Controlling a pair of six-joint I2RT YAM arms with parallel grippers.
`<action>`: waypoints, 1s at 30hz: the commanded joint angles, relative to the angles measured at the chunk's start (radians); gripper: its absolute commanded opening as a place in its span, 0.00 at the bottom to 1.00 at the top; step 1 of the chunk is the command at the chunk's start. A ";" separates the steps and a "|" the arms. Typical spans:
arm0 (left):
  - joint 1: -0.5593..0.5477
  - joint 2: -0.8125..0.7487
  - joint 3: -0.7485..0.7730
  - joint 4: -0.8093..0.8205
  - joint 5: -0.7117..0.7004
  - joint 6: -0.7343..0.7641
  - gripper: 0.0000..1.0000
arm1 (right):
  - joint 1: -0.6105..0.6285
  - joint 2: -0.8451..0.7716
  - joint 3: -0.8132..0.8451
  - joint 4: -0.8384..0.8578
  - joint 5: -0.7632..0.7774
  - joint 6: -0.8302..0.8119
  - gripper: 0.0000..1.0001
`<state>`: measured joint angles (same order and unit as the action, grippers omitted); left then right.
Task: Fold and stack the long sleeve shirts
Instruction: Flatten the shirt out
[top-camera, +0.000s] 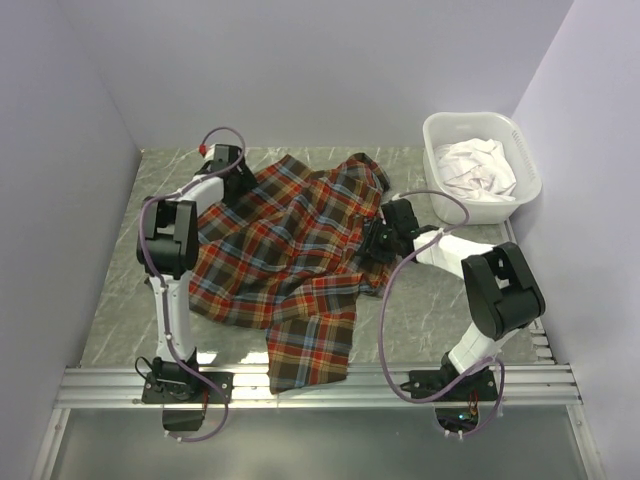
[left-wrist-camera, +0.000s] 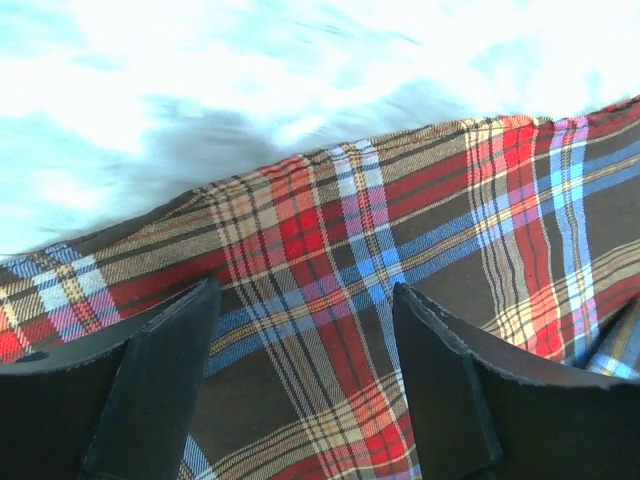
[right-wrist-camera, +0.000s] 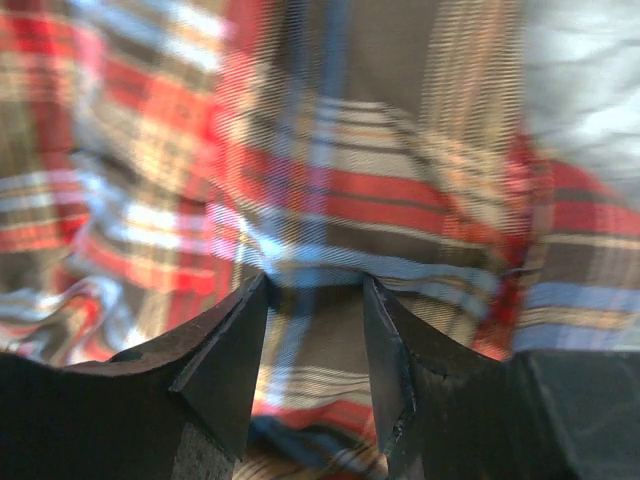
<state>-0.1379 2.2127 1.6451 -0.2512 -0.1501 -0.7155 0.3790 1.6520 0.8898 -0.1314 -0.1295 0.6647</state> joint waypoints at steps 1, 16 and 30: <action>0.078 -0.031 -0.100 -0.069 -0.051 -0.125 0.77 | -0.048 0.011 0.003 -0.043 0.027 -0.013 0.50; 0.233 -0.448 -0.637 -0.121 -0.097 -0.412 0.80 | -0.192 0.045 0.153 -0.217 0.152 -0.085 0.56; 0.144 -0.536 -0.444 -0.046 -0.048 -0.081 0.98 | -0.094 0.012 0.395 -0.165 0.159 -0.313 0.73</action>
<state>0.0460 1.6802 1.1122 -0.3519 -0.2066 -0.9268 0.2874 1.6539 1.1893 -0.3473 0.0113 0.4183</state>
